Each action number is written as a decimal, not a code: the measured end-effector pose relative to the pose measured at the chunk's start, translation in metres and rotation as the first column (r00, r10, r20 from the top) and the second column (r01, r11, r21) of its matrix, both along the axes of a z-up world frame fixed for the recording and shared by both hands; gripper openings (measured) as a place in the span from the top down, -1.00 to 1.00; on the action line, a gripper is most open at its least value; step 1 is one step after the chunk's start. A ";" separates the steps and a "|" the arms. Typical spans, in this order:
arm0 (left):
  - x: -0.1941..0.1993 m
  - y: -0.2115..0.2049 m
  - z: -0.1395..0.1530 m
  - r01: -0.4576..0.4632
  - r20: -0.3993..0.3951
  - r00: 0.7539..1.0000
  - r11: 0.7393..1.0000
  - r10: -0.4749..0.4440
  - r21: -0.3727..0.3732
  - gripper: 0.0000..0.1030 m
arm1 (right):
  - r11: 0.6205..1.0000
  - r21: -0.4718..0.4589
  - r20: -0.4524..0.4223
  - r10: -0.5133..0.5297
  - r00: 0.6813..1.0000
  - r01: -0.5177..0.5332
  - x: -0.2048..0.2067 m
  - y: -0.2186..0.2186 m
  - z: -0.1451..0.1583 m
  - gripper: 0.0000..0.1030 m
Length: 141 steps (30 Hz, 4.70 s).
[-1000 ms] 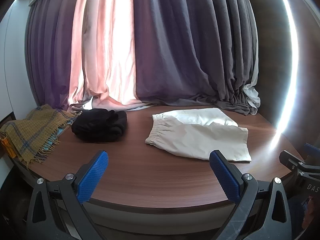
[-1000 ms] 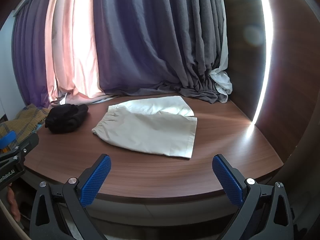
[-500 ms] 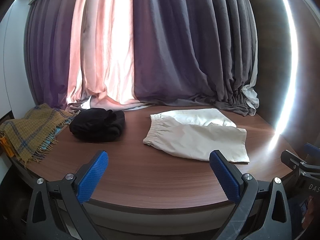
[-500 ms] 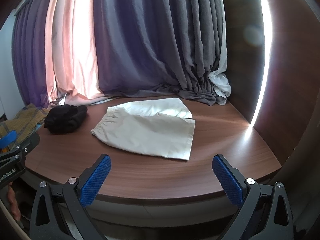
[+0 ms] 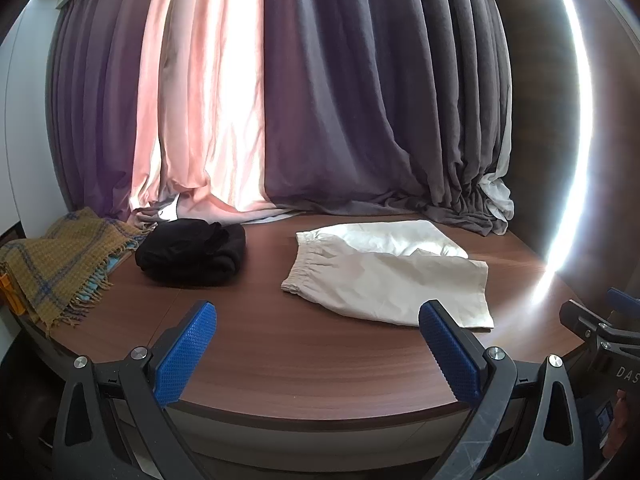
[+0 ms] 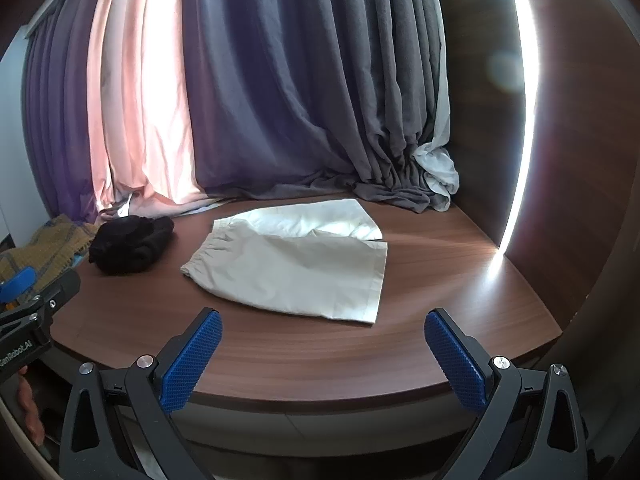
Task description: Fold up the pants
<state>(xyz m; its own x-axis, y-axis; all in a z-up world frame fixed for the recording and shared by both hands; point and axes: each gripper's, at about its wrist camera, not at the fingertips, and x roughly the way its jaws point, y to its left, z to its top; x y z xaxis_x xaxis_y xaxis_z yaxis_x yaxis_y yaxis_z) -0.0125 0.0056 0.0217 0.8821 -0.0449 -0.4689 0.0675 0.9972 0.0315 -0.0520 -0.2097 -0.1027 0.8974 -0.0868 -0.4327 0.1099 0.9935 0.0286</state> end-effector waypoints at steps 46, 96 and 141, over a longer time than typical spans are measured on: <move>0.078 0.018 -0.044 0.182 -0.063 0.982 0.981 -0.177 0.074 -0.97 | 0.997 0.011 -0.099 -0.075 0.992 0.076 0.059 0.022 -0.034 -0.99; 0.241 -0.051 -0.191 0.647 -0.356 0.757 0.706 -0.548 0.289 -0.69 | 0.850 0.158 -0.305 -0.441 0.844 0.502 0.201 -0.054 -0.152 -0.42; 0.237 -0.029 -0.180 0.671 -0.487 0.659 0.741 -0.573 0.037 0.06 | 0.812 0.113 -0.483 -0.459 0.745 0.573 0.159 -0.030 -0.128 0.73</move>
